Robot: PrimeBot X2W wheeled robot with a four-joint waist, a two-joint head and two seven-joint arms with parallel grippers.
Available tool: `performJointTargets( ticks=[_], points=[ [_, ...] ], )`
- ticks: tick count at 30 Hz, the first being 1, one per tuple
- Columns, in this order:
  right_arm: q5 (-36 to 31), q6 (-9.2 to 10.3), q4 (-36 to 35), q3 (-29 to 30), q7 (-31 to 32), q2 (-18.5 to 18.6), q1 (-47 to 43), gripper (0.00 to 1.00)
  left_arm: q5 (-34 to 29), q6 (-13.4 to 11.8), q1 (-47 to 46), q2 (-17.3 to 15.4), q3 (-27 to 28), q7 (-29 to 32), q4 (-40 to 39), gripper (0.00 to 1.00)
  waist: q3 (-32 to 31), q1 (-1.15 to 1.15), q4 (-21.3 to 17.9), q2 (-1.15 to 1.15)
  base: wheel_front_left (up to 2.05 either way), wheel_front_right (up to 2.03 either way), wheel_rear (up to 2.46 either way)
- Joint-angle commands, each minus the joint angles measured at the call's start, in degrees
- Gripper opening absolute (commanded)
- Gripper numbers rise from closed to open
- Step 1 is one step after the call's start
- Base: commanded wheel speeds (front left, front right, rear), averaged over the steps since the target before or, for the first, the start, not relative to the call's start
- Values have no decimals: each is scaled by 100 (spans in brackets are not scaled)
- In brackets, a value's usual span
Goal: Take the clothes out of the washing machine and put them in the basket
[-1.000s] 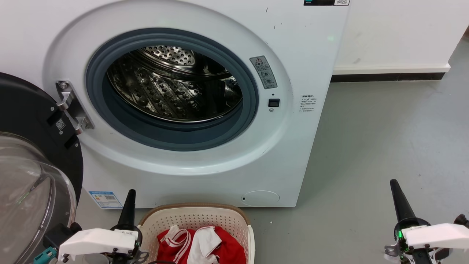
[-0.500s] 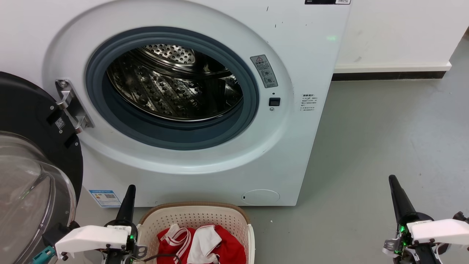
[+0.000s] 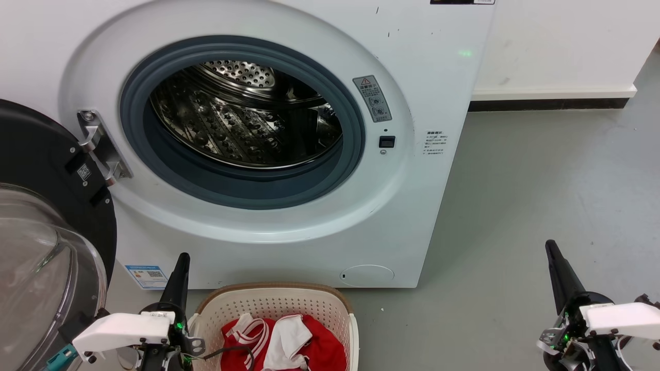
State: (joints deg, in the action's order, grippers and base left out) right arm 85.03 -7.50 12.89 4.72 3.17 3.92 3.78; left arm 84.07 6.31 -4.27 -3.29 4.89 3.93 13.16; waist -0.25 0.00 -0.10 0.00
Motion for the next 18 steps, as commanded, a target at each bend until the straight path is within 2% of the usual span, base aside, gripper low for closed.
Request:
performJointTargets(
  ticks=[1, 18],
  points=[
    [116, 1, 3, 8, 37, 17, 152, 0, 108, 32, -125, -19, 28, 31, 2, 0, 2, 0, 1, 0, 0, 0, 0],
    [812, 2, 114, 45, 233, -1, 254, 0, 835, 126, -215, -9, 111, 211, 93, 0, 39, 0, 9, 0, 0, 0, 0]
  ],
)
